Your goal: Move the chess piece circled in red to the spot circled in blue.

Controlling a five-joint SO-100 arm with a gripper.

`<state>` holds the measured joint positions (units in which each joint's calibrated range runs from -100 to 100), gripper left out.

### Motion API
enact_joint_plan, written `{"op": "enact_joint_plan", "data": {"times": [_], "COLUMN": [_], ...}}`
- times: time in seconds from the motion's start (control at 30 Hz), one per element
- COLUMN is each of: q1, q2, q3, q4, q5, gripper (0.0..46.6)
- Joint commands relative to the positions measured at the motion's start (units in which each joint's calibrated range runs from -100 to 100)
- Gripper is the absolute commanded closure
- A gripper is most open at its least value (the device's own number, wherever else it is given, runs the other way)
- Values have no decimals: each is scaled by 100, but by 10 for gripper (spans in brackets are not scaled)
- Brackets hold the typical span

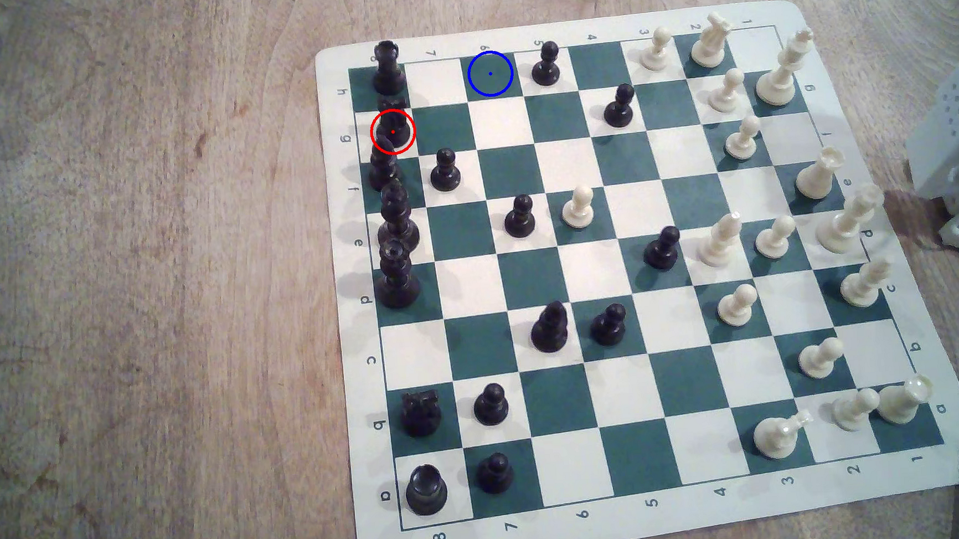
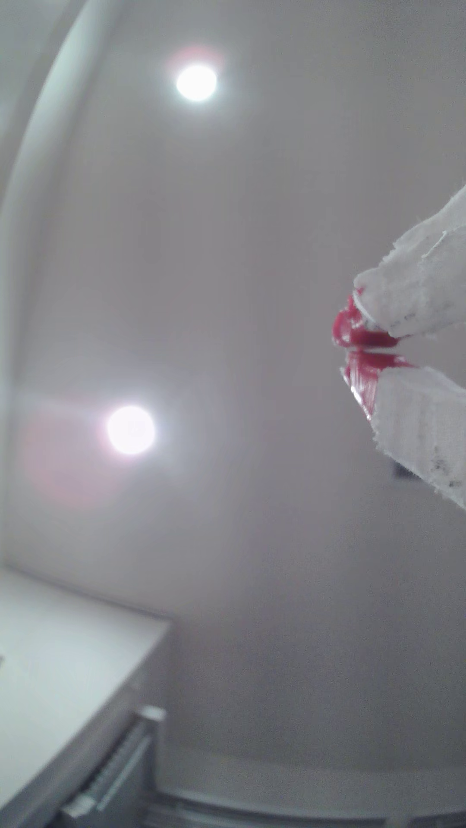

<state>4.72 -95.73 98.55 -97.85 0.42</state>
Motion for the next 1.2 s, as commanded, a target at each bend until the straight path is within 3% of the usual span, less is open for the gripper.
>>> {"op": "enact_joint_plan", "data": {"times": [0.0,0.33,0.37,0.5,0.7,0.8,1.0,1.17], "q1": [48,-69,-69,-61,-46,-22,572,478], "q2": [-11,-11,-11,-11,-11,-11,-3,218], "q3": [136,-753,-1369,-2330,-2738,-2802,-3509,-3627], "q4": [-158,2438,3593,5379,6550,7918,10669,12340], "q5": [-10,-10,-10,-29,-20,-54,-59,-88], "gripper": [464,464,464,464,464,464,459,464]}}
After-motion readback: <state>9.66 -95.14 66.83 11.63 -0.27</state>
